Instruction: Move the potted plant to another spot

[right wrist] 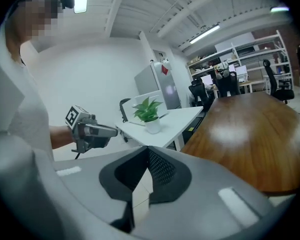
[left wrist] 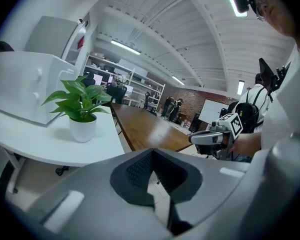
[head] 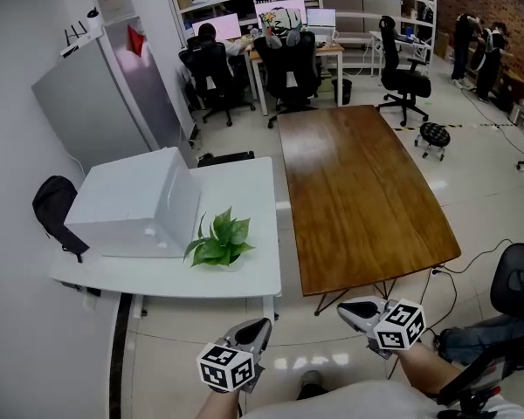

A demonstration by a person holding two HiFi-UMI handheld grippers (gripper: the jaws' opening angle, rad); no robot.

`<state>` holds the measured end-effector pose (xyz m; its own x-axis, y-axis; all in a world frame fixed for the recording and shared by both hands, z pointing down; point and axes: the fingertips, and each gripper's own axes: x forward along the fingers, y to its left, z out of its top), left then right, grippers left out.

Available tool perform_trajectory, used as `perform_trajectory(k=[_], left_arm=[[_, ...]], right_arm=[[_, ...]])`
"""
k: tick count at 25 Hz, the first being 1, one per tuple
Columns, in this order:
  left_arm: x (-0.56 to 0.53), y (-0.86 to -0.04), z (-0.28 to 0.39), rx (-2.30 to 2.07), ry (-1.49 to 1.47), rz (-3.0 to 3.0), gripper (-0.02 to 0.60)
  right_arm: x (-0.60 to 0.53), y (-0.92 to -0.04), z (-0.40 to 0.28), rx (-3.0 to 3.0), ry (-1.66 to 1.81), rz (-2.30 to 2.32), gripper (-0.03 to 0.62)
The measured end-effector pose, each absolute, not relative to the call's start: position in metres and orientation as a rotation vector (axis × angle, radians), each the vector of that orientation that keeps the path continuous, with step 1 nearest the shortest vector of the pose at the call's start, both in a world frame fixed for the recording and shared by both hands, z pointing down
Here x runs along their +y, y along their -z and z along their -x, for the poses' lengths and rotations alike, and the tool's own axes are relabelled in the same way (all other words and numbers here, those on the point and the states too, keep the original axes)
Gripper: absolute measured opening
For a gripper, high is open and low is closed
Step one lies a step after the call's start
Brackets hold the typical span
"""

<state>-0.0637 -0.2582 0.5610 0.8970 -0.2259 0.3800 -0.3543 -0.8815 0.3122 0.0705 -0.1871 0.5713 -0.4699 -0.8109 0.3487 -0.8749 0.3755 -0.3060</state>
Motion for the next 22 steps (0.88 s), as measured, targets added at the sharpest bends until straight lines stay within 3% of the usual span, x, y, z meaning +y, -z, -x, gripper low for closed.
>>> perform_trajectory(k=[12,22], left_arm=[[-0.012,-0.505,0.087,-0.406,-0.491,-2.784,-0.003],[0.091,-0.467,0.111,-0.338,-0.491,-2.839,-0.003]], right_arm=[[0.042,-0.51,-0.022,-2.562,-0.675,-1.489,0.005],[0.14,-0.468,0.011,-2.526,-0.619,-1.608,0.005]])
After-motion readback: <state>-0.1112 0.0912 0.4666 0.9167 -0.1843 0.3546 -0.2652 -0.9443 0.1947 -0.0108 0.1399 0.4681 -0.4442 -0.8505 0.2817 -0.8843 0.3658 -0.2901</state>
